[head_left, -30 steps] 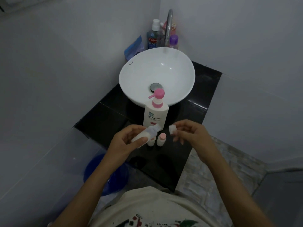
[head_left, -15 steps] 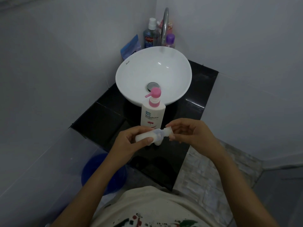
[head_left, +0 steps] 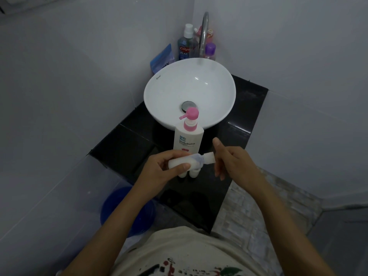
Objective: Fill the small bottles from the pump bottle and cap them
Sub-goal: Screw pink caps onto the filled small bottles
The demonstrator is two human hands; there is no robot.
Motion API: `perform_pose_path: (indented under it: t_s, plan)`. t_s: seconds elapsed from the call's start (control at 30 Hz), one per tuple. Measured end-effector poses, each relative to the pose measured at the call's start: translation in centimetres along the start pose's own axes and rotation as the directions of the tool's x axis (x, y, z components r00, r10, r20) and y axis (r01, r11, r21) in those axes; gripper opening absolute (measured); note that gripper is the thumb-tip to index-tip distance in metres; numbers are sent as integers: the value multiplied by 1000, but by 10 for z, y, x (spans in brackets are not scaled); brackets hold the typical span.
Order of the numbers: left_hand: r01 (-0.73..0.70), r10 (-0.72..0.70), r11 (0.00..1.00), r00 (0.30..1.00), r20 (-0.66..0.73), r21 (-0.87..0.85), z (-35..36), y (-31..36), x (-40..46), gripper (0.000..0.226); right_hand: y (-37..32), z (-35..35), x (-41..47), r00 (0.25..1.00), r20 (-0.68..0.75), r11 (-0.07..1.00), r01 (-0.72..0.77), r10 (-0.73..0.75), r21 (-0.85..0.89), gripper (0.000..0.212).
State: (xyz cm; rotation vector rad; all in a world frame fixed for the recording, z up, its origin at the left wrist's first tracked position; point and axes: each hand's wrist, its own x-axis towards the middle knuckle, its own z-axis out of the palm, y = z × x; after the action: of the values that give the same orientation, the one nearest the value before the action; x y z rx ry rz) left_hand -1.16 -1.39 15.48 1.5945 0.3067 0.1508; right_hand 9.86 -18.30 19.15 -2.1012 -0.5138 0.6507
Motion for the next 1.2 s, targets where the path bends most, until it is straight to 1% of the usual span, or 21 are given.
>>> perform_pose_path:
  t_s: [0.07, 0.13, 0.2, 0.27, 0.3, 0.4, 0.43, 0.47, 0.53, 0.6, 0.67, 0.7, 0.8, 0.83, 0.87, 0.93, 1.0, 1.07, 1.1, 1.17, 1.2]
  plan:
    - [-8, 8, 1000, 1000, -2, 3, -1, 1, -1, 27, -2, -4, -2, 999, 23, 994, 40, -43, 103, 61]
    - [-13, 13, 1000, 1000, -6, -10, -1, 1, -1, 27, -2, -10, -5, 990, 87, 973, 91, -111, 210, 41]
    - [-19, 19, 1000, 1000, -10, -17, -1, 1, -1, 28, 0, -14, -5, 979, 129, 966, 129, -160, 223, 24]
    - [-23, 23, 1000, 1000, -11, -17, 0, 2, -1, 27, 0, -11, -5, 985, 103, 973, 116, -138, 198, 12]
    - [-26, 26, 999, 1000, -10, -18, 1, 2, -1, 27, 0, -8, -4, 991, 75, 981, 93, -107, 171, 14]
    - [-31, 31, 999, 1000, -8, -20, 1, 3, -1, 27, -3, -4, -3, 999, 33, 998, 26, -28, 58, 48]
    - [-29, 29, 999, 1000, -9, -23, 1, 2, -2, 27, -3, -4, -3, 999, 41, 998, 31, -33, 53, 51]
    - [-27, 26, 999, 1000, -13, -27, 0, 2, -2, 27, -5, -6, -4, 997, 60, 997, 46, -50, 66, 47]
    - [-23, 22, 999, 1000, -22, -28, -2, 1, -2, 28, -6, -10, -6, 988, 113, 988, 95, -109, 122, 26]
    - [-24, 24, 1000, 999, -25, -20, -2, 1, -2, 28, -5, -12, -6, 979, 142, 979, 123, -147, 161, 21]
    - [-28, 28, 1000, 999, -26, -10, -2, 0, -1, 28, -4, -9, -5, 984, 116, 983, 116, -133, 140, 14]
    - [-28, 28, 1000, 999, -27, -8, -2, 0, -1, 29, -4, -6, -4, 990, 87, 989, 101, -111, 111, 16]
    - [-21, 20, 999, 999, -28, -28, -2, 0, 0, 29, -5, 1, -2, 999, 19, 998, 48, -49, 48, 41]
    - [-20, 19, 999, 999, -26, -35, -2, 0, 0, 30, -4, 1, -1, 999, 8, 998, 51, -51, 43, 44]
    - [-19, 18, 999, 1000, -25, -36, -2, 1, 0, 30, -5, 0, -1, 998, 6, 996, 65, -66, 59, 40]
    - [-19, 19, 999, 1000, -24, -29, -3, 1, 1, 29, -6, -5, -3, 992, 56, 988, 109, -115, 108, 21]
    - [-20, 19, 999, 1000, -25, -27, -3, 0, 2, 29, -4, -9, -3, 978, 125, 980, 150, -167, 132, 21]
    - [-17, 16, 999, 1000, -21, -27, -2, 0, 3, 29, -4, -7, -3, 982, 114, 985, 135, -147, 107, 11]
    - [-17, 16, 1000, 1000, -17, -25, -2, 0, 3, 30, -3, -5, -2, 990, 83, 991, 111, -117, 77, 16]
    - [-18, 18, 1000, 1000, -10, -20, -1, 1, 4, 30, -1, -2, 0, 997, 40, 998, 69, -69, 5, 34]
    - [-18, 18, 1000, 1000, -10, -19, -1, 1, 4, 30, -2, -2, 0, 997, 37, 998, 69, -69, 0, 32]
